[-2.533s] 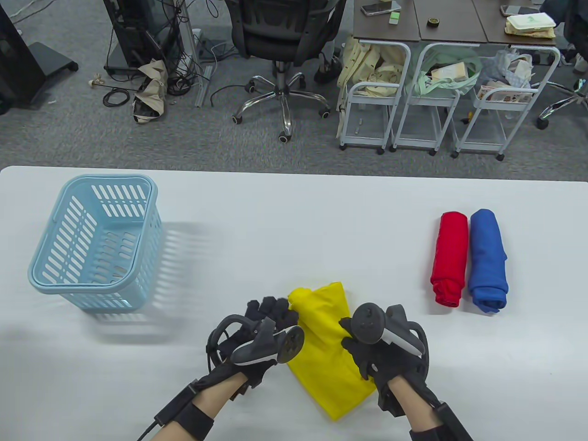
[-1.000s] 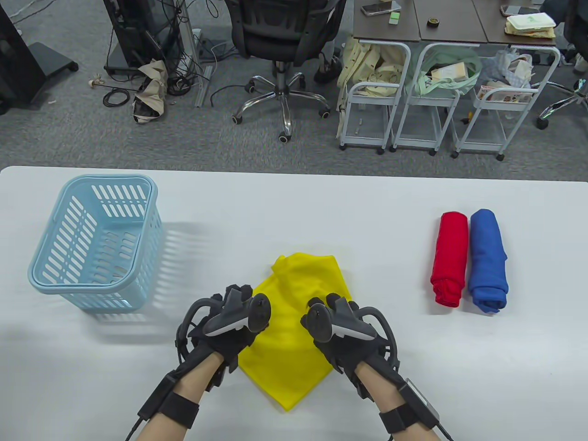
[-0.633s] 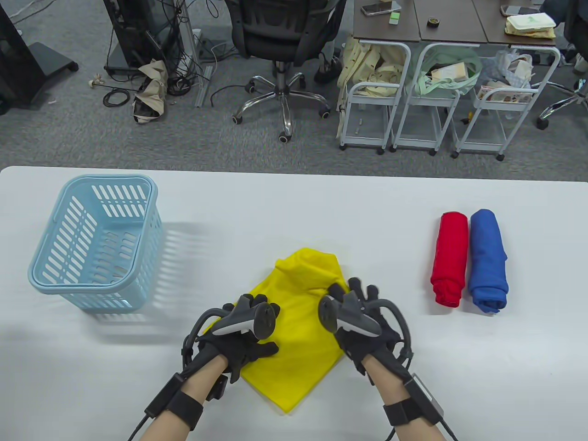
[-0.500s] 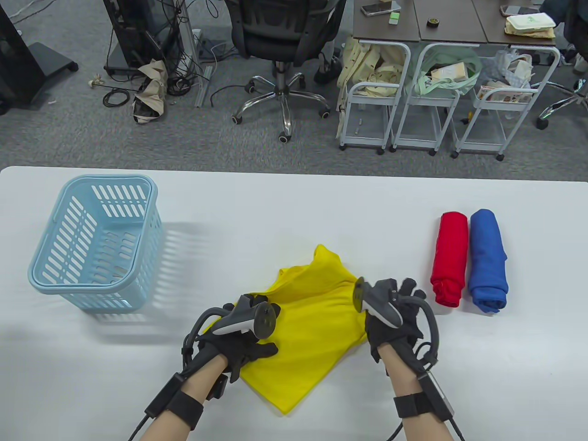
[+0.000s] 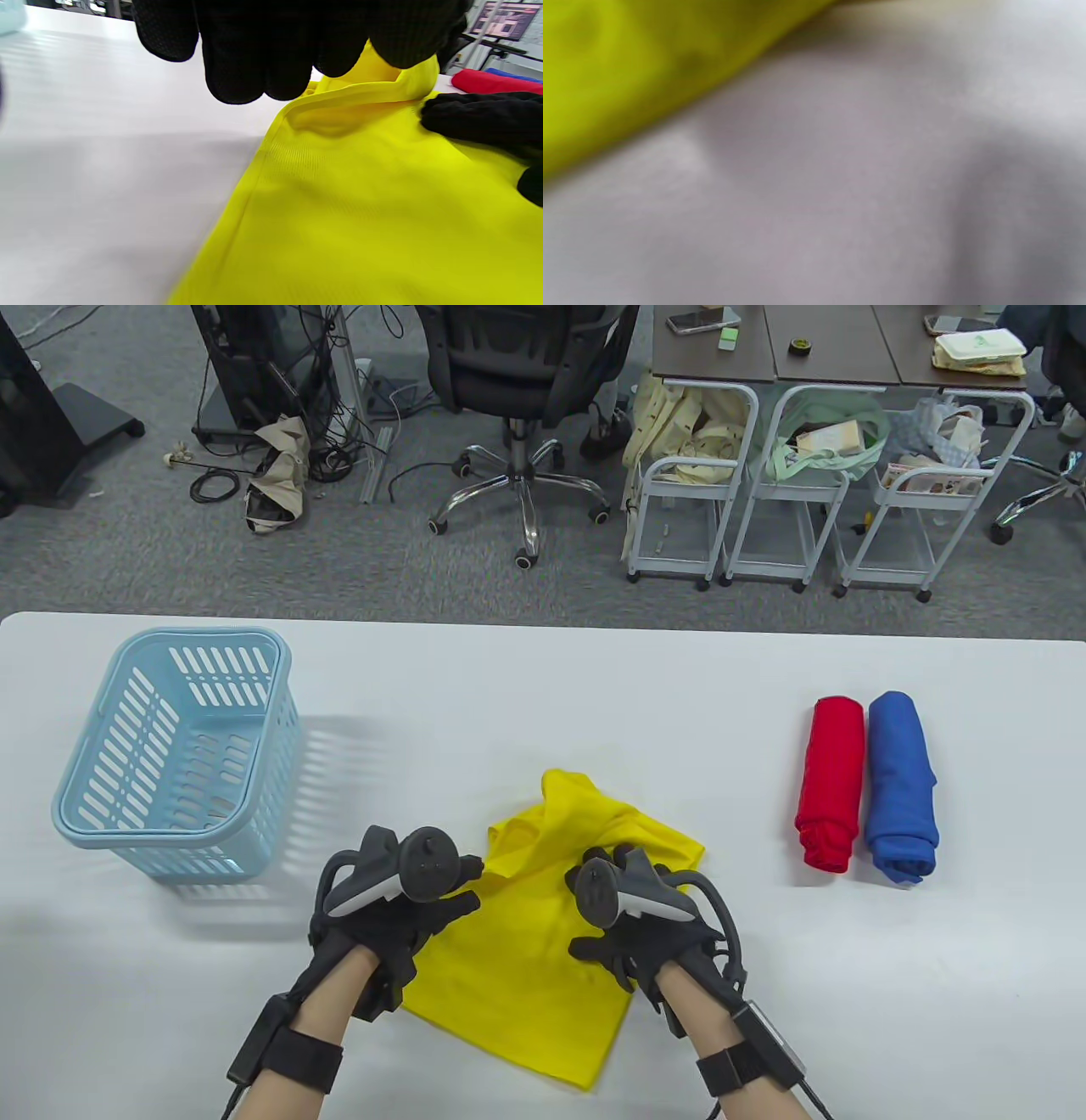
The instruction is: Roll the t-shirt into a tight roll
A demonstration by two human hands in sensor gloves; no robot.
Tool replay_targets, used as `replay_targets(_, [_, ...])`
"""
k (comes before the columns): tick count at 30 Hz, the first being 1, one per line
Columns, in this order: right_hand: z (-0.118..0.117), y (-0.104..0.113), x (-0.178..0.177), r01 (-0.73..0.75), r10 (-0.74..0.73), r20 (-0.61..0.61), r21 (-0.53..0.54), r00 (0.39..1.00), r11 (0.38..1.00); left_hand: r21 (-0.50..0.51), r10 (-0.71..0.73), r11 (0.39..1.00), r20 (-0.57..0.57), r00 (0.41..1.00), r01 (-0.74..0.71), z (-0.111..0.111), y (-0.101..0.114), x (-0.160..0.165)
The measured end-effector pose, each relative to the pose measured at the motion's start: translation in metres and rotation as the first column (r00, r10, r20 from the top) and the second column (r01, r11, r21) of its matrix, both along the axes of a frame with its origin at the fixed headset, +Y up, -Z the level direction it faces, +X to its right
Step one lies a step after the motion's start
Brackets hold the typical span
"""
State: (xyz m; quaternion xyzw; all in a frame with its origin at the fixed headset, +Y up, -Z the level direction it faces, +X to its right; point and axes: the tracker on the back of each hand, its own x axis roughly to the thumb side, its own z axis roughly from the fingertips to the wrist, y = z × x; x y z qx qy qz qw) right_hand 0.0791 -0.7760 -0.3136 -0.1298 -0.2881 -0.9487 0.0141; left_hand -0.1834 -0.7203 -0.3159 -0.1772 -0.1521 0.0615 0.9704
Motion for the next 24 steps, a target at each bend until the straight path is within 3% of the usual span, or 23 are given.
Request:
replay_targets(2, [0.003, 0.010, 0.000, 0.025, -0.029, 0.066, 0.063, 0.997, 0.998, 0.004, -0.037, 0.999, -0.048, 0.998, 0.038, -0.002, 0.000, -0.011])
replay_targets(4, [0.010, 0.026, -0.001, 0.002, -0.006, 0.030, 0.125, 1.000, 0.992, 0.015, -0.050, 0.999, -0.089, 0.995, 0.051, -0.005, 0.002, -0.022])
replay_targets(5, [0.018, 0.037, -0.003, 0.017, -0.016, -0.008, 0.176, 1.000, 0.984, 0.024, -0.042, 0.999, -0.110, 0.993, 0.045, -0.005, 0.005, -0.028])
replay_targets(7, [0.036, 0.051, -0.016, 0.124, -0.099, -0.142, 0.176, 0.985, 0.977, 0.042, -0.004, 0.999, -0.151, 0.989, 0.011, -0.006, 0.011, -0.040])
replay_targets(9, [0.048, 0.049, -0.035, 0.219, -0.189, -0.269, 0.086, 0.944, 0.972, 0.055, 0.027, 0.998, -0.180, 0.983, -0.017, -0.006, 0.015, -0.048])
replay_targets(12, [0.063, 0.033, -0.065, 0.132, -0.130, -0.400, -0.021, 0.907, 0.991, 0.055, 0.069, 0.997, -0.200, 0.977, -0.059, -0.005, 0.017, -0.056])
replay_targets(15, [0.068, 0.027, -0.076, 0.019, 0.013, -0.444, 0.068, 0.896, 0.998, 0.049, 0.069, 0.997, -0.207, 0.976, -0.060, -0.006, 0.015, -0.059])
replay_targets(24, [0.060, 0.024, -0.075, 0.119, -0.073, -0.397, 0.093, 0.915, 0.989, 0.027, 0.056, 0.998, -0.207, 0.977, -0.051, -0.007, 0.008, -0.058])
